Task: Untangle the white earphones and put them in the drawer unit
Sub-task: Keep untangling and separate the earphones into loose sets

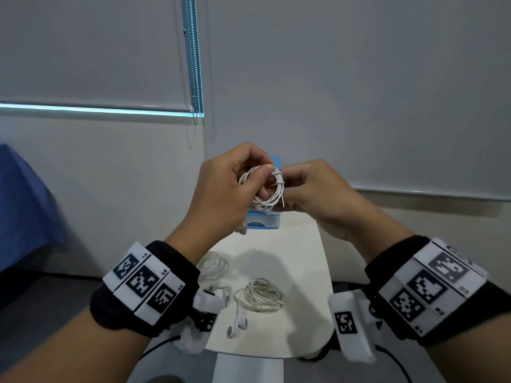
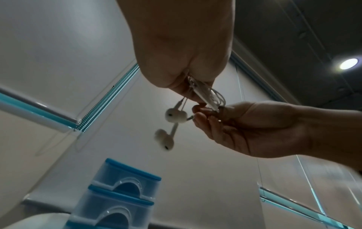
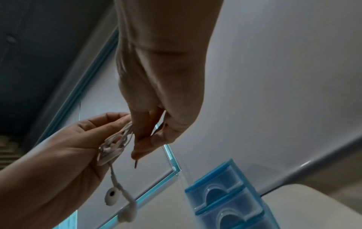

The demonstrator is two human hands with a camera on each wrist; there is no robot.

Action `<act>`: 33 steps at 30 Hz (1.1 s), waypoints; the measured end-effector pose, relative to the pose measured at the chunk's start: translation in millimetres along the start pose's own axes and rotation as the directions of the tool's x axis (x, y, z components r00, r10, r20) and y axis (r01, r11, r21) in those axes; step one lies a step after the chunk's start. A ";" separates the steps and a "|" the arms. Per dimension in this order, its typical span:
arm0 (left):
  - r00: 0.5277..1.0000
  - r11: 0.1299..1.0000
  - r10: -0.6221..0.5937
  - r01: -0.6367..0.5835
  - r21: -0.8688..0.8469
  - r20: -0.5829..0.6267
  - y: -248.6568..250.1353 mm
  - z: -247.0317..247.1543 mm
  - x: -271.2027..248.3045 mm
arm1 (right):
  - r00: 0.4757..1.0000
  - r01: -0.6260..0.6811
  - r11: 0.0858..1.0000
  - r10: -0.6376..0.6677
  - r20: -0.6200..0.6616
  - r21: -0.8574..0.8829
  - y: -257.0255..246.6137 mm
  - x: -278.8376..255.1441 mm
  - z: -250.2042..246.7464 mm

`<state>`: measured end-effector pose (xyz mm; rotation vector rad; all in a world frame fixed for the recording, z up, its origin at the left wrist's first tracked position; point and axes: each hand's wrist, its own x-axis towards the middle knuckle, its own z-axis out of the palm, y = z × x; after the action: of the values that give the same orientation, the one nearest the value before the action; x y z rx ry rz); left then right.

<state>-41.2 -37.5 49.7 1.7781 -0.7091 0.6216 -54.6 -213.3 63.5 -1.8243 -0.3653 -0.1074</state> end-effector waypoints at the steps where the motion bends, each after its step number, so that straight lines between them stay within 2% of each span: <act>1: 1.000 0.999 0.025 -0.024 0.040 -0.018 -1.0 -1.9 0.4 | 1.000 -0.022 0.994 0.024 -0.017 0.107 0.2 0.0 3.2; 5: 0.994 0.982 0.094 -0.085 0.170 -0.049 -7.7 -7.3 2.5 | 0.984 -0.094 0.942 0.138 -0.116 0.322 -4.3 1.7 14.1; 10: 0.985 0.960 0.157 -0.135 0.244 -0.074 -10.3 -10.3 5.1 | 0.956 -0.181 0.776 0.282 -0.076 0.604 -16.3 -1.5 18.4; 11: 0.983 0.956 0.166 -0.141 0.259 -0.077 -10.3 -10.5 6.1 | 0.952 -0.191 0.776 0.296 -0.079 0.602 -17.9 -1.0 17.5; 15: 0.983 0.943 0.161 -0.127 0.308 -0.085 -11.9 -11.2 7.2 | 0.946 -0.203 0.871 0.293 -0.142 0.447 -18.4 3.2 20.5; 21: 0.989 0.939 0.139 -0.116 0.323 -0.048 -11.3 -12.3 4.2 | 0.919 -0.257 0.863 0.358 -0.166 0.436 -16.2 9.3 25.2; 23: 0.995 0.953 0.100 -0.087 0.290 -0.028 -11.2 -12.4 4.0 | 0.912 -0.284 0.844 0.384 -0.144 0.454 -14.8 10.1 25.3; 27: 1.000 0.977 0.030 -0.030 0.209 0.004 -10.6 -13.3 5.6 | 0.915 -0.352 0.802 0.403 -0.002 0.483 -14.7 9.4 20.1; 30: 0.999 0.981 0.025 -0.029 0.190 0.026 -9.0 -12.3 7.0 | 0.938 -0.326 0.891 0.345 -0.007 0.315 -18.3 8.9 19.9; 33: 0.997 0.997 -0.069 0.068 0.028 0.040 -9.9 -15.7 10.2 | 0.966 -0.224 0.962 0.241 -0.094 0.157 -19.2 7.3 18.6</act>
<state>-28.2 -21.7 55.2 1.8364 -0.6679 0.5521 -55.6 -189.6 77.8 -1.6953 -0.0746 -0.0189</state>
